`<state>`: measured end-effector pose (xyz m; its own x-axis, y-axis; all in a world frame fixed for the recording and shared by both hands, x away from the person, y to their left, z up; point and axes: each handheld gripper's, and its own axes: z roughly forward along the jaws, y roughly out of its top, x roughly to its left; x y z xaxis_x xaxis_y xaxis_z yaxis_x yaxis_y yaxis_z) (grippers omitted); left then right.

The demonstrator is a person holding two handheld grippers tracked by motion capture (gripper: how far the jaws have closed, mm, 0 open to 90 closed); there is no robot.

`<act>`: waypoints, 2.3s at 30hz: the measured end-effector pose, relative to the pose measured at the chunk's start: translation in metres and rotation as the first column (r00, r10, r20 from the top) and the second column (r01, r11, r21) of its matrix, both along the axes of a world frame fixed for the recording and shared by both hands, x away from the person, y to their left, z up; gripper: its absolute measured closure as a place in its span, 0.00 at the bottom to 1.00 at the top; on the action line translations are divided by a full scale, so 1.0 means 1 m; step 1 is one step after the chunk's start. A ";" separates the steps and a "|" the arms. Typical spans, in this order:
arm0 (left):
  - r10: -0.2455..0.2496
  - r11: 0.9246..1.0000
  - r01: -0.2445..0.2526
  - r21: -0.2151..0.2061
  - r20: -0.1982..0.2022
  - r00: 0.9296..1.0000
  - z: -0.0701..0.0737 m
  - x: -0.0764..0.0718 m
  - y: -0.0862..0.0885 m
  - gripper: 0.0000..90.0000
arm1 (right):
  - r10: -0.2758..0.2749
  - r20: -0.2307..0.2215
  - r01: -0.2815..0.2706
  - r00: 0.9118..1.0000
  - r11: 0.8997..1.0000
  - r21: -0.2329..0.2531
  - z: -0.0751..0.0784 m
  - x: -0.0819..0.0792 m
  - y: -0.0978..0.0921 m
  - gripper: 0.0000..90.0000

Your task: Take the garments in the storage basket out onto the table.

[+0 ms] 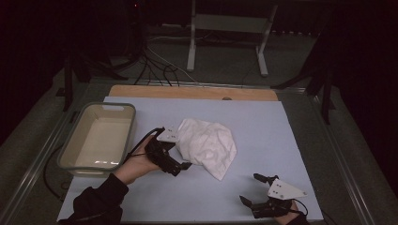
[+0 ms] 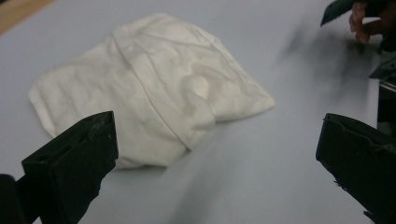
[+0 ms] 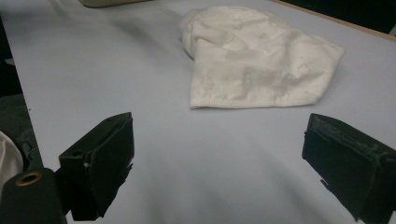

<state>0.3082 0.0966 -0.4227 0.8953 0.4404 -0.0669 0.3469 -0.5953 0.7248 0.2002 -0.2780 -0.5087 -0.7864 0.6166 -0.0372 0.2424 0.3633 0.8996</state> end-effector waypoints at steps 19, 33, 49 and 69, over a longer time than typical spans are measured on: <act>-0.045 0.999 0.045 0.008 -0.035 0.998 -0.040 -0.039 0.043 0.00 | -0.003 0.003 0.003 1.000 1.000 -0.009 -0.001 0.000 0.001 0.10; -0.047 0.998 0.049 0.032 -0.060 0.997 -0.068 -0.068 0.079 0.00 | -0.003 0.003 0.004 1.000 1.000 -0.018 -0.002 0.000 0.002 0.10; -0.037 0.998 0.040 0.049 -0.058 0.998 -0.077 -0.082 0.105 0.00 | -0.005 -0.002 0.005 1.000 1.000 -0.026 -0.004 0.001 0.000 0.10; -0.063 0.997 0.066 0.046 -0.064 0.996 -0.078 -0.083 0.108 0.00 | -0.006 -0.004 0.006 1.000 0.999 -0.040 -0.005 0.001 -0.001 0.10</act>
<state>0.2251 0.2049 -0.5004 0.9165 0.3863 -0.1036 0.3506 -0.6514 0.6729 0.2012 -0.2785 -0.5133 -0.7829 0.6194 -0.0588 0.2480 0.3974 0.8835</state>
